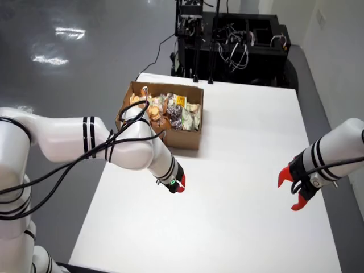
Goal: Grasp a snack and put it in the bin.
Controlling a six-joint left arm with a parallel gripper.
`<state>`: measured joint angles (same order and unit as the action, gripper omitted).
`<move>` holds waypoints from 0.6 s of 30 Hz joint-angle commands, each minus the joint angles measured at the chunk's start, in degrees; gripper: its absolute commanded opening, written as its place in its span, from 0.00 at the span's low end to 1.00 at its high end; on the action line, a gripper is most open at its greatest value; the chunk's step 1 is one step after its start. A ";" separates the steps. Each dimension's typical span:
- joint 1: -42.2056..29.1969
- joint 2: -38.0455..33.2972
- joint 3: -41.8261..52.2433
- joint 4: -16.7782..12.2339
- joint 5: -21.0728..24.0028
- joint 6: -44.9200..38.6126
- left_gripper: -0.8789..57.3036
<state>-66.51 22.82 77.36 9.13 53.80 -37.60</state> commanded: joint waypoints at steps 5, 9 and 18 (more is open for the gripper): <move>2.66 0.04 -0.01 0.07 0.13 0.12 0.02; 3.31 -0.02 -0.01 0.08 0.15 0.16 0.02; 2.71 -0.05 -0.01 0.09 0.16 0.23 0.02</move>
<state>-63.29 22.75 77.34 9.25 53.98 -37.40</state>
